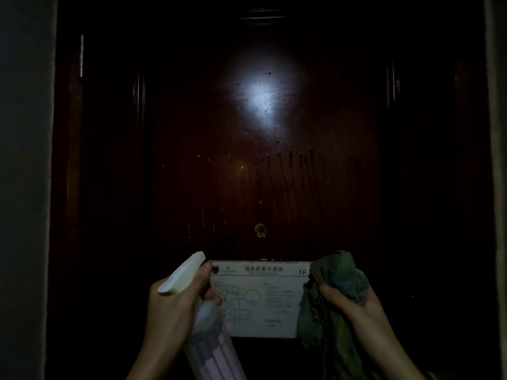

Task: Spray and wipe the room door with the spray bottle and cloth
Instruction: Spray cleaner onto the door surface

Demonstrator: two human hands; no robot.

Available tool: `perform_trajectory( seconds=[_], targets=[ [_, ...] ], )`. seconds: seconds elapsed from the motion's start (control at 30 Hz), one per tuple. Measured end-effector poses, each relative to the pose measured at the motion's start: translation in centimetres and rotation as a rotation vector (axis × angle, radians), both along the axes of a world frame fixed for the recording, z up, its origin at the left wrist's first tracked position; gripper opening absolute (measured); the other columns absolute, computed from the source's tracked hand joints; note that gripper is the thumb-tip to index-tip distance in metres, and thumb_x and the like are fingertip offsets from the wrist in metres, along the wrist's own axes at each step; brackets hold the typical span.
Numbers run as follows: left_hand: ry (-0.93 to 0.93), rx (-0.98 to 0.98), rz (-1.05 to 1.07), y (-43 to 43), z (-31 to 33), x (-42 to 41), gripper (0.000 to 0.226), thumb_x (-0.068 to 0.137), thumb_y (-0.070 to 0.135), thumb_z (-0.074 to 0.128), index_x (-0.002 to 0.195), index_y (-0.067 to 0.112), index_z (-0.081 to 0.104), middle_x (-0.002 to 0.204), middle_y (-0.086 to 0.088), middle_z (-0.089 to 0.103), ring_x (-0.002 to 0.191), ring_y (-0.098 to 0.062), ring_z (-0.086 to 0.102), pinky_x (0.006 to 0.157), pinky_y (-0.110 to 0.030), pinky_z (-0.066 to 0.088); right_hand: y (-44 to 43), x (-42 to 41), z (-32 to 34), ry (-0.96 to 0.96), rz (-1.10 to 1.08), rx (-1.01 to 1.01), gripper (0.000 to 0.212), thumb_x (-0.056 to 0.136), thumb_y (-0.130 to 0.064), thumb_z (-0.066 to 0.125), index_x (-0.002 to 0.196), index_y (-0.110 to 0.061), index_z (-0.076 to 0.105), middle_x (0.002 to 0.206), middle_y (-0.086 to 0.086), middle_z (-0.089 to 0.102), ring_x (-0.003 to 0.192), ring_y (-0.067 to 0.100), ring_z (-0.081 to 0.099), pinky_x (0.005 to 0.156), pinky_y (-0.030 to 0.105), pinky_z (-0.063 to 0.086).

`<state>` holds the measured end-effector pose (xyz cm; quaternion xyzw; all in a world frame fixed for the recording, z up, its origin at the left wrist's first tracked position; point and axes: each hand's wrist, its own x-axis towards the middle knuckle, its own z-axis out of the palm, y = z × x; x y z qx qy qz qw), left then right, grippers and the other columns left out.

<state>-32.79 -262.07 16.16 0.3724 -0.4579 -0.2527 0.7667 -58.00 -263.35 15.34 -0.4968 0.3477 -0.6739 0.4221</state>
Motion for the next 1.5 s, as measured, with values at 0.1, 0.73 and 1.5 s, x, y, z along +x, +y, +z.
perform_trajectory(
  seconds=[0.1,0.73,1.5],
  targets=[
    [-0.028,-0.017,0.022,0.1,0.0,0.1,0.022,0.081,0.022,0.075,0.060,0.015,0.073,0.067,-0.024,0.069,0.073,-0.045,0.069,0.075,-0.053,0.055,0.1,-0.1,0.0,0.008,0.009,0.001,0.031,0.079,-0.005,0.075,0.102,-0.022,0.063,0.104,0.010,0.070,0.095,0.025,0.068,0.075,0.034,0.052],
    [-0.024,0.067,0.134,1.0,-2.2,2.5,0.003,0.085,0.026,0.072,0.084,0.028,0.074,0.067,-0.013,0.073,0.066,-0.028,0.073,0.077,-0.047,0.059,-0.3,0.9,-0.4,-0.011,0.027,-0.014,0.041,0.080,-0.007,0.075,0.118,-0.017,0.060,0.111,0.012,0.071,0.098,0.028,0.070,0.081,0.040,0.057],
    [0.055,0.004,0.176,0.5,-3.0,4.2,0.007,0.084,0.020,0.074,0.090,0.024,0.074,0.078,-0.007,0.073,0.066,-0.014,0.070,0.070,-0.038,0.059,-0.6,1.5,-1.3,0.013,0.066,0.009,0.036,0.080,-0.006,0.075,0.109,-0.022,0.061,0.109,0.009,0.071,0.097,0.025,0.070,0.083,0.038,0.056]
  ],
)
